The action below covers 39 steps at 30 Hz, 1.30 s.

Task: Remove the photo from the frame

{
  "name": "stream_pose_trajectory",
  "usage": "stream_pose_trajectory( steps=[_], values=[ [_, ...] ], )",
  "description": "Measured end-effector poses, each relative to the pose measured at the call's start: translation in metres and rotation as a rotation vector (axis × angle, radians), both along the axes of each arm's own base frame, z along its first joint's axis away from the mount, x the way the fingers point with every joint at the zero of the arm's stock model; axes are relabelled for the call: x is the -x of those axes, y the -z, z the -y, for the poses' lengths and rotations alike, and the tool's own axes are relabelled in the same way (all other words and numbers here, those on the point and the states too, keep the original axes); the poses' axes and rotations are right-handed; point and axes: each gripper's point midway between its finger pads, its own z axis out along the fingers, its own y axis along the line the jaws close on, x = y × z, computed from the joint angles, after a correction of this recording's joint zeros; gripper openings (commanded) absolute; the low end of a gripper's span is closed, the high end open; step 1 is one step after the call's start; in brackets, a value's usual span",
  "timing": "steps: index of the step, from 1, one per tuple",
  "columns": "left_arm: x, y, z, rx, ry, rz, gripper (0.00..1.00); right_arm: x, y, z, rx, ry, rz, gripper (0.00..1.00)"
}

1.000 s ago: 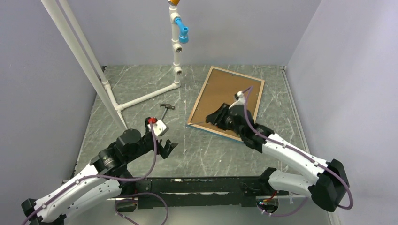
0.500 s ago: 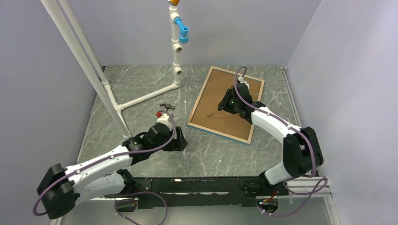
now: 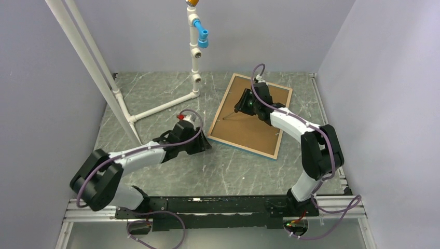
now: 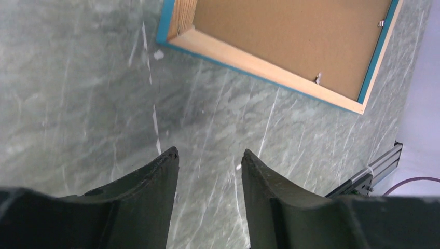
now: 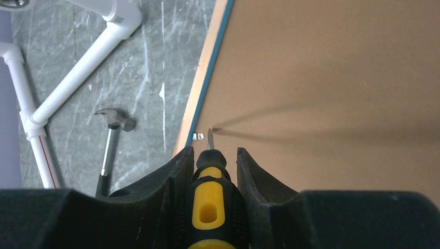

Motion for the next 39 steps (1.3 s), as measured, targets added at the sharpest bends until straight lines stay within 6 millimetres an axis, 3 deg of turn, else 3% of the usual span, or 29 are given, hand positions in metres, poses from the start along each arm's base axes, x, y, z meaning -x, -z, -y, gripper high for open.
stream_pose_trajectory(
  steps=[8, 17, 22, 28, 35, 39],
  values=[
    [-0.026, 0.015, 0.010, 0.012, -0.011, -0.040, 0.47, -0.016, 0.006, -0.015, -0.029, -0.029, -0.011, 0.00],
    [-0.038, 0.038, 0.015, 0.007, -0.027, -0.089, 0.48, -0.011, 0.007, -0.028, -0.027, -0.053, -0.013, 0.00],
    [-0.045, 0.039, 0.017, 0.024, -0.037, -0.090, 0.48, -0.007, 0.007, -0.035, -0.006, -0.052, -0.002, 0.00],
    [-0.053, 0.039, 0.020, 0.046, -0.040, -0.083, 0.48, 0.006, 0.004, -0.045, 0.026, -0.069, 0.006, 0.00],
    [-0.056, 0.039, 0.019, 0.056, -0.047, -0.087, 0.49, 0.037, 0.004, -0.057, 0.043, -0.121, -0.022, 0.00],
    [-0.056, 0.039, 0.019, 0.057, -0.048, -0.086, 0.48, 0.042, 0.005, -0.059, 0.045, -0.129, -0.026, 0.00]
  ],
)
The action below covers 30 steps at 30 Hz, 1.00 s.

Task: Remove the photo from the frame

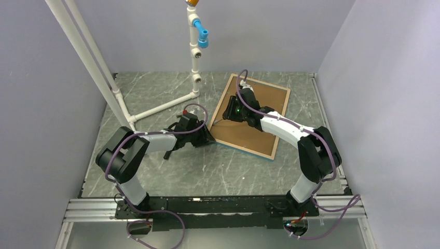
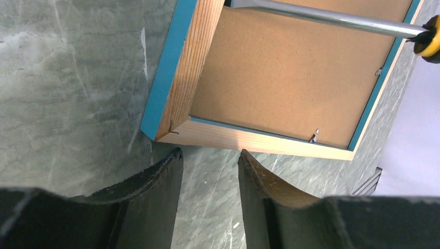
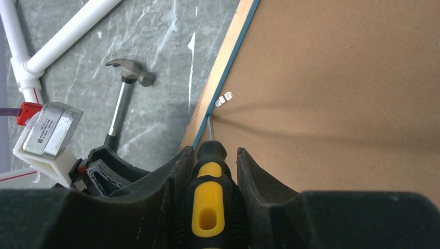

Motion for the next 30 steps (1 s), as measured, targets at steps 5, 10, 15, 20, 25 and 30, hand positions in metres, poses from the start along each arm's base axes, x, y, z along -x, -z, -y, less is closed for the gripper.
stream_pose_trajectory(
  steps=[5, 10, 15, 20, 25, 30],
  values=[
    [0.000, -0.001, 0.000, 0.000, 0.004, 0.003, 0.56, 0.004, -0.002, 0.002, 0.008, -0.003, -0.005, 0.00],
    [0.008, -0.010, -0.006, -0.019, 0.036, 0.031, 0.67, 0.021, -0.009, 0.017, 0.066, -0.015, -0.002, 0.00],
    [0.029, -0.036, -0.013, 0.023, 0.082, 0.082, 0.72, 0.022, -0.013, 0.031, 0.129, -0.011, 0.019, 0.00],
    [0.051, -0.045, -0.013, 0.099, 0.119, 0.087, 0.75, 0.014, -0.012, 0.041, 0.172, 0.004, 0.014, 0.00],
    [0.072, -0.033, -0.022, 0.107, 0.115, 0.032, 0.77, 0.017, -0.010, 0.039, 0.181, -0.012, 0.019, 0.00],
    [0.079, -0.050, -0.026, 0.131, 0.112, 0.069, 0.79, 0.029, -0.010, 0.034, 0.171, -0.041, 0.029, 0.00]
  ],
)
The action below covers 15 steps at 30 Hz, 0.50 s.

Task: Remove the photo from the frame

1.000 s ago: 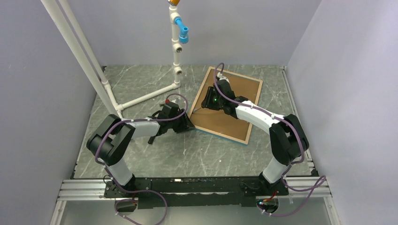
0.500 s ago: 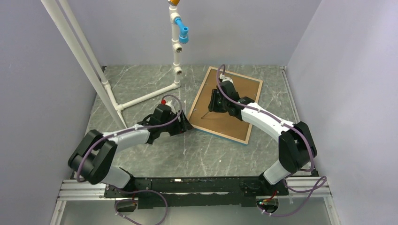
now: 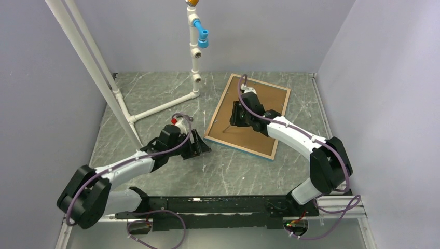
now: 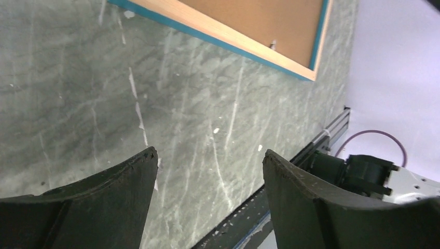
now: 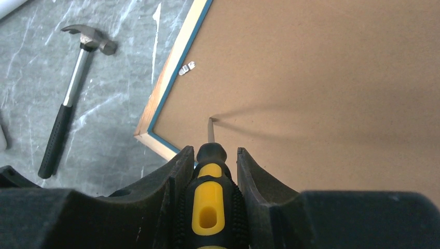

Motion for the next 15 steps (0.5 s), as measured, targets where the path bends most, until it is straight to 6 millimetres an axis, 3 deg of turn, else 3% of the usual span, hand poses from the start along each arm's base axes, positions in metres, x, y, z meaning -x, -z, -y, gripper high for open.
stream_pose_trajectory(
  steps=[8, 15],
  values=[
    [0.012, -0.030, -0.006, 0.054, -0.021, 0.065, 0.81, 0.021, 0.000, -0.024, 0.001, -0.074, 0.007, 0.00],
    [0.023, -0.030, -0.006, 0.033, -0.020, 0.058, 0.84, 0.004, -0.010, -0.022, 0.041, -0.038, 0.014, 0.00]
  ],
)
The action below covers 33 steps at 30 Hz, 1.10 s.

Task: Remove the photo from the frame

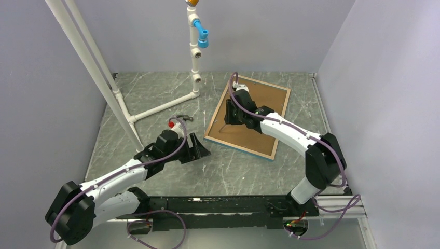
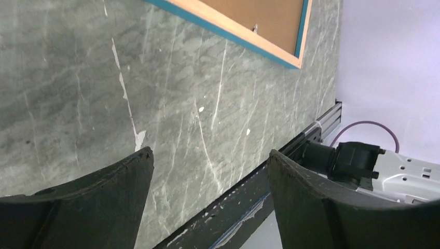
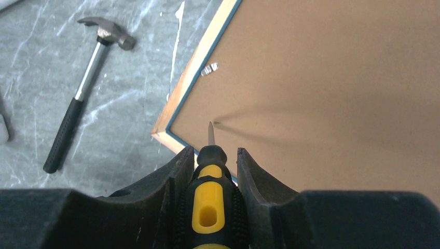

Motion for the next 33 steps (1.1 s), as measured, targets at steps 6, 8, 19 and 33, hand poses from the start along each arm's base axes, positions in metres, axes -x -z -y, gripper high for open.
stream_pose_trajectory(
  steps=[6, 8, 19, 33],
  values=[
    [0.010, 0.007, 0.003, -0.021, 0.021, -0.031, 0.86, -0.027, 0.004, -0.014, 0.000, 0.000, 0.003, 0.00],
    [0.011, 0.010, 0.002, -0.032, 0.024, -0.037, 0.86, -0.035, 0.001, -0.017, -0.002, 0.009, 0.012, 0.00],
    [0.013, 0.011, -0.010, -0.095, 0.027, 0.013, 0.86, -0.070, -0.001, -0.025, 0.044, 0.059, 0.019, 0.00],
    [0.015, 0.028, -0.014, -0.154, 0.043, -0.015, 0.86, -0.077, 0.000, -0.019, 0.056, 0.077, 0.005, 0.00]
  ],
)
